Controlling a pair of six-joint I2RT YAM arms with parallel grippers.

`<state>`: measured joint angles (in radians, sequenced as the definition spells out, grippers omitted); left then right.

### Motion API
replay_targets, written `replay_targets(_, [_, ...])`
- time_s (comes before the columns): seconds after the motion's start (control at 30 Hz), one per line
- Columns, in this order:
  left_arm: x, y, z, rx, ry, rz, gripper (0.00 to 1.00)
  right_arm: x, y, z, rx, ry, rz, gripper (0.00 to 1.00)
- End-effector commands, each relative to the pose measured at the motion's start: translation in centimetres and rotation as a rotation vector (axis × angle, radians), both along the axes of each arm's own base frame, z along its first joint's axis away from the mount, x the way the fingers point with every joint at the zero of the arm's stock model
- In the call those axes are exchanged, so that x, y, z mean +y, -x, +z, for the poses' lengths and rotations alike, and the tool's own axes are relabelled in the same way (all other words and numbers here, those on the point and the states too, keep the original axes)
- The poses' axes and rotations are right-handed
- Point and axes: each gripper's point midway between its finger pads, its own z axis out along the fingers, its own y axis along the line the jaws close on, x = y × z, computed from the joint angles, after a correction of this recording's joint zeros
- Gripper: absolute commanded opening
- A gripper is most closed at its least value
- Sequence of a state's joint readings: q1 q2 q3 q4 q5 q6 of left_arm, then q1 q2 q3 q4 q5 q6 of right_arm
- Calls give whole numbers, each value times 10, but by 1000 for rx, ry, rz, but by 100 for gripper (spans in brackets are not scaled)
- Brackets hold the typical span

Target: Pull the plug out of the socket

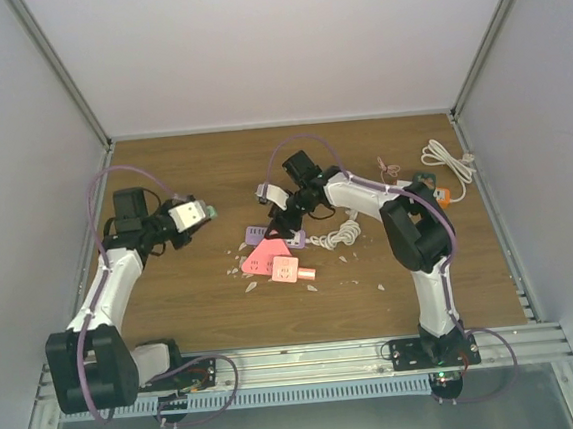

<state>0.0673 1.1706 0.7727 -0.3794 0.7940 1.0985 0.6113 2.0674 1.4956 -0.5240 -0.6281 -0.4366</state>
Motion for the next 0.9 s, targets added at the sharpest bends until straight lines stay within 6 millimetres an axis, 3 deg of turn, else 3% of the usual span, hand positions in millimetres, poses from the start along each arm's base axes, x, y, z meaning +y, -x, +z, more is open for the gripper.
replay_targets(0.0, [47, -55, 14, -57, -75, 236, 14, 6, -20, 44, -111, -45, -23, 80])
replay_targets(0.23, [119, -122, 5, -26, -158, 515, 15, 4, -26, 79, -173, -86, -37, 85])
replay_targets(0.5, [175, -174, -14, -82, -326, 719, 15, -28, -20, 121, -218, -132, -82, 92])
replay_targets(0.7, [212, -204, -29, -108, -447, 847, 15, -58, -5, 123, -214, -136, -112, 100])
replay_targets(0.87, [225, -219, -44, -112, -507, 883, 15, -73, 11, 125, -234, -128, -114, 100])
